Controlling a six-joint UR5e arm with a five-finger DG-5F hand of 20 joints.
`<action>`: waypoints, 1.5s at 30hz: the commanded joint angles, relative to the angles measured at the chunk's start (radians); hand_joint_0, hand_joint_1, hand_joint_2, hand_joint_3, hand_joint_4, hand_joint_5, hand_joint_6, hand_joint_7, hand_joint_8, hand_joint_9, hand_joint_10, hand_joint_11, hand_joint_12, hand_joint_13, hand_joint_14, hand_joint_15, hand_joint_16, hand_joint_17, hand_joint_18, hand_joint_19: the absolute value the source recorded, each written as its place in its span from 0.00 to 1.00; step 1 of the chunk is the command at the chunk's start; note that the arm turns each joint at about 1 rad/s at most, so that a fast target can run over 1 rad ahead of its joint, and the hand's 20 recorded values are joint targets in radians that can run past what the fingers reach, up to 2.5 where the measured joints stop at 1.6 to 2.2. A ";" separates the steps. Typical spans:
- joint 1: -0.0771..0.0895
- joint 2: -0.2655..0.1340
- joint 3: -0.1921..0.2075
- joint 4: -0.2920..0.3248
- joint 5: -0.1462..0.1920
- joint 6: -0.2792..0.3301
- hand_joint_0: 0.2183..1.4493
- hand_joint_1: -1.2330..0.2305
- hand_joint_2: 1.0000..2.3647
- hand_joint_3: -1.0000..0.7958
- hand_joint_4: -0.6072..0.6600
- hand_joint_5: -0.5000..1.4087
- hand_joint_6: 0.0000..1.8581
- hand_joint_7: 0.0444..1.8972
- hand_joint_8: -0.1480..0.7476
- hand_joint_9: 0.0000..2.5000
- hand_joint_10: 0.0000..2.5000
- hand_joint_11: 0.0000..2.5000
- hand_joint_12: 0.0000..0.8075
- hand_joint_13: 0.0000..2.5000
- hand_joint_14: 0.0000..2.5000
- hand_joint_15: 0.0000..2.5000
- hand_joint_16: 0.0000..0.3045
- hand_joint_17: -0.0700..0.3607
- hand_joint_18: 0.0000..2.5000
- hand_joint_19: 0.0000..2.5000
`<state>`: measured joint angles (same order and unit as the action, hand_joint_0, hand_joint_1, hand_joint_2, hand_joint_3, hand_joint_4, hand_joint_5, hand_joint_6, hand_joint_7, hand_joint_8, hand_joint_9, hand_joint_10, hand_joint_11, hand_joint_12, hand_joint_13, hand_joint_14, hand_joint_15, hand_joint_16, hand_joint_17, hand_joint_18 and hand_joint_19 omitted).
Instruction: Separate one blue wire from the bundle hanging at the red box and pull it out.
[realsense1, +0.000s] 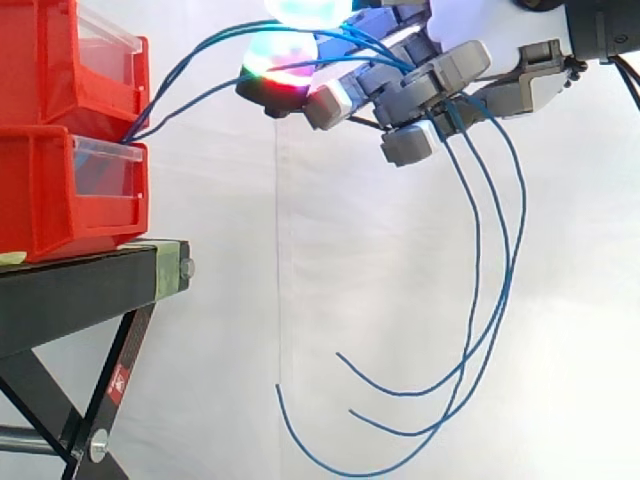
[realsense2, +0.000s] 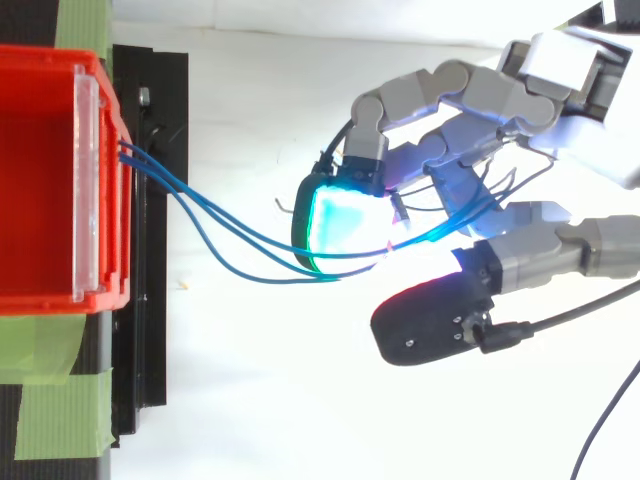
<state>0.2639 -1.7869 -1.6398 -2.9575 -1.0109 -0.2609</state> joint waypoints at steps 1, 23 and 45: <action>0.000 0.000 0.000 0.000 0.000 0.000 0.25 0.34 0.01 0.33 0.69 0.13 0.41 0.60 0.57 0.33 0.00 0.63 0.48 0.37 0.95 0.40 0.18 0.45 0.39 0.60; 0.000 0.000 0.001 0.000 0.000 -0.001 0.29 0.37 0.01 0.35 0.69 0.14 0.41 0.59 0.56 0.35 0.00 0.63 0.45 0.39 0.93 0.40 0.16 0.42 0.39 0.60; 0.000 0.000 0.000 0.000 -0.002 0.000 0.38 0.28 0.02 0.45 0.67 0.14 0.42 0.58 0.54 0.35 0.00 0.64 0.44 0.39 0.89 0.42 0.15 0.41 0.39 0.59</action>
<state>0.2638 -1.7870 -1.6398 -2.9575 -1.0116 -0.2609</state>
